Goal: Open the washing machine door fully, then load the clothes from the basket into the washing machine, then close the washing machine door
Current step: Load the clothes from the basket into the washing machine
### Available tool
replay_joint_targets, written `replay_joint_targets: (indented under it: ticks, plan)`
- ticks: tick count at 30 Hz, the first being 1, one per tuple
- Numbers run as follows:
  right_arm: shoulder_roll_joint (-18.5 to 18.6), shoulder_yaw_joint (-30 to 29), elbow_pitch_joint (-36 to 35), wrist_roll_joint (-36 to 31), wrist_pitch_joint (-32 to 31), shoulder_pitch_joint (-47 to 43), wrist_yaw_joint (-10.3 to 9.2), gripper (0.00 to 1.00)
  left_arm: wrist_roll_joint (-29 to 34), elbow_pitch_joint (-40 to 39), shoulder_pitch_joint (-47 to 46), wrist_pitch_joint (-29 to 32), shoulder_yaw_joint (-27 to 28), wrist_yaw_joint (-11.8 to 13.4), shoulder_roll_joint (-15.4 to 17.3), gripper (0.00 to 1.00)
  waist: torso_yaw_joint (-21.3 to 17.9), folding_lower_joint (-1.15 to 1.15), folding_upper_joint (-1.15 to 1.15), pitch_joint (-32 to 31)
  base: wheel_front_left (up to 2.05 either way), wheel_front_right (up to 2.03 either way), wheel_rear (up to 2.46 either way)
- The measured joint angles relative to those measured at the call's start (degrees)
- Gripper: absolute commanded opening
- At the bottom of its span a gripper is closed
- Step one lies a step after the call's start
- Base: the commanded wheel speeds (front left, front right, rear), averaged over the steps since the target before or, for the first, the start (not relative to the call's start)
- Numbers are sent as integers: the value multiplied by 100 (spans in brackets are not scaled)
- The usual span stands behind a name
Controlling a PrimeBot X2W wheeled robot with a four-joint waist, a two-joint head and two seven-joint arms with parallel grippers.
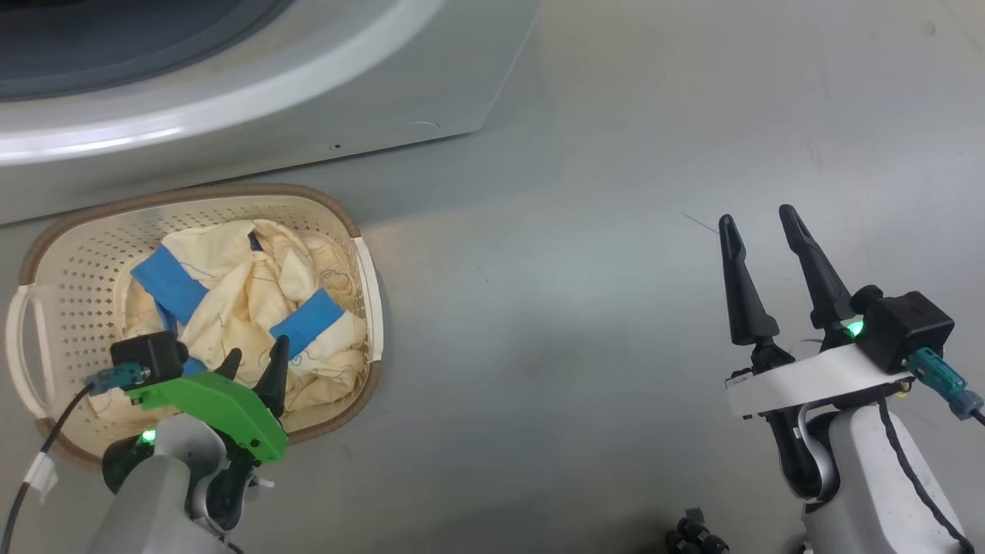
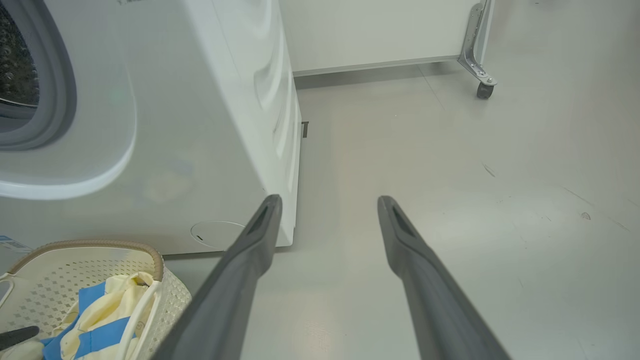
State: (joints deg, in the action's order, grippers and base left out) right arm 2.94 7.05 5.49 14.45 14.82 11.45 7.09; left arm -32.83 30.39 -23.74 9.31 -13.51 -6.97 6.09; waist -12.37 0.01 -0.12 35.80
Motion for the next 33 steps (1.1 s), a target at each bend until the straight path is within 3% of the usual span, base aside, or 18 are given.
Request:
replay_joint_targets:
  ticks: [33]
  plan:
    - [85,-297,-319,-89,0,463,0,100,-509,787,-1529,-33,-584,-1,456,100,-41,0,0,1436,0,0,0]
